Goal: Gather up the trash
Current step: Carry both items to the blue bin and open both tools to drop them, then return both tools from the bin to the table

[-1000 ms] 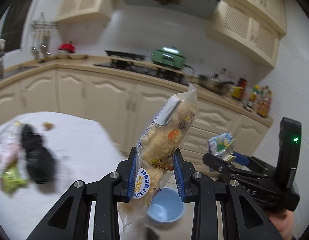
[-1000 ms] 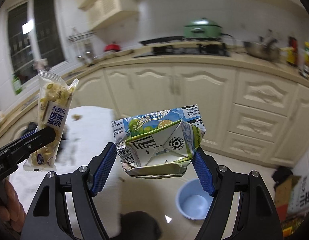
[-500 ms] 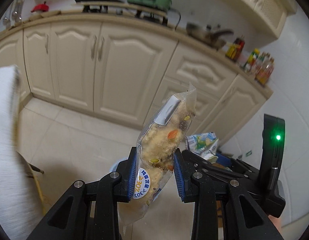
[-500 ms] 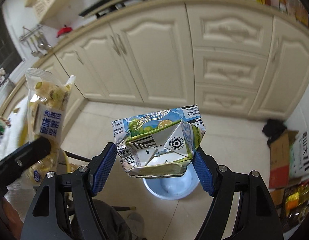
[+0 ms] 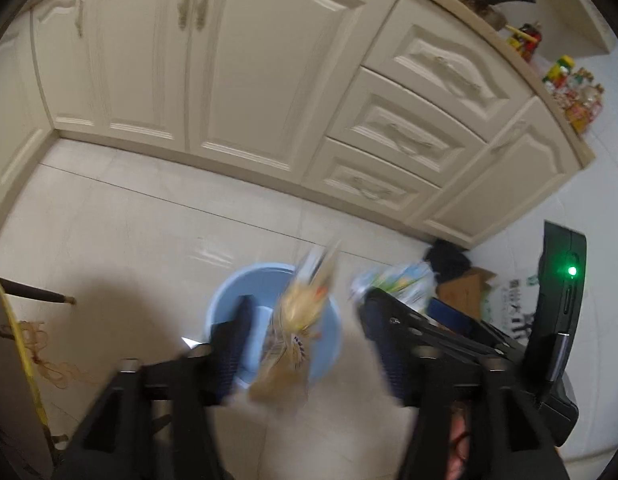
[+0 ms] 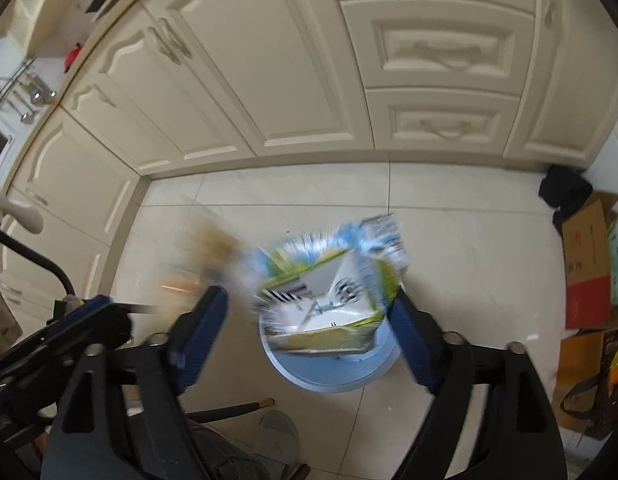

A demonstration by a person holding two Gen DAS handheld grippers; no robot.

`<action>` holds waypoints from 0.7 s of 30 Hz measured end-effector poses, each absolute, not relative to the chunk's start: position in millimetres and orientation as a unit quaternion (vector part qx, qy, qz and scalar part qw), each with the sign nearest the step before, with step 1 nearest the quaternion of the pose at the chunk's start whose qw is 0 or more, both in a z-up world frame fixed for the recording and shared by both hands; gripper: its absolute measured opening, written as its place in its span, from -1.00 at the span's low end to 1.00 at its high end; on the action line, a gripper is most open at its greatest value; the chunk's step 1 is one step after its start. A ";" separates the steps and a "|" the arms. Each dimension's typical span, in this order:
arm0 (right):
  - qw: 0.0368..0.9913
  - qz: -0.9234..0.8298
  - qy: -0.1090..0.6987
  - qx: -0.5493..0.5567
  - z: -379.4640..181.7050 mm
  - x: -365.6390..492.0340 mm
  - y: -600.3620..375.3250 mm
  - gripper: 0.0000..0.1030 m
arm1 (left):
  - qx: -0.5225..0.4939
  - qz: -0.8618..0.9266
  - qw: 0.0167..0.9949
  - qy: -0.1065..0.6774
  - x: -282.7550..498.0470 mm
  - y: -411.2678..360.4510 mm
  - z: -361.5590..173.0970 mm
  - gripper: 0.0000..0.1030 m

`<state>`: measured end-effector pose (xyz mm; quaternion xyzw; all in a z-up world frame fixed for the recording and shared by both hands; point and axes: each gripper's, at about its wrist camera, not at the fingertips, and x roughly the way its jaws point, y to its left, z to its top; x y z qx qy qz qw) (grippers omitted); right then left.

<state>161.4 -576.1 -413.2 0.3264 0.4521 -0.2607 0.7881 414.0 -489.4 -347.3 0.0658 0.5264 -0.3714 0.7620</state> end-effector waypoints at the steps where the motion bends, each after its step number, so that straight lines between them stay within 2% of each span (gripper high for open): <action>1: 0.785 -0.265 0.452 0.331 -416.6 159.4 -578.6 0.85 | 0.070 -0.364 0.768 0.523 417.4 -490.6 -347.8 0.65; 2: 0.783 -0.266 0.450 0.338 -419.3 156.9 -581.2 0.98 | 0.074 -0.360 0.773 0.517 419.5 -493.5 -347.5 0.77; 3: 0.781 -0.268 0.446 0.345 -420.7 153.6 -583.4 1.00 | 0.078 -0.356 0.776 0.515 422.3 -493.2 -346.9 0.81; 13: 0.779 -0.298 0.432 0.343 -394.5 130.8 -571.2 1.00 | 0.109 -0.350 0.809 0.459 403.5 -469.9 -310.8 0.88; 15: 0.786 -0.296 0.424 0.340 -381.1 128.8 -564.3 1.00 | 0.108 -0.352 0.817 0.444 394.8 -487.8 -304.0 0.89; 21: 0.815 -0.290 0.387 0.318 -321.5 127.1 -532.1 1.00 | 0.087 -0.360 0.848 0.379 368.0 -440.7 -240.0 0.99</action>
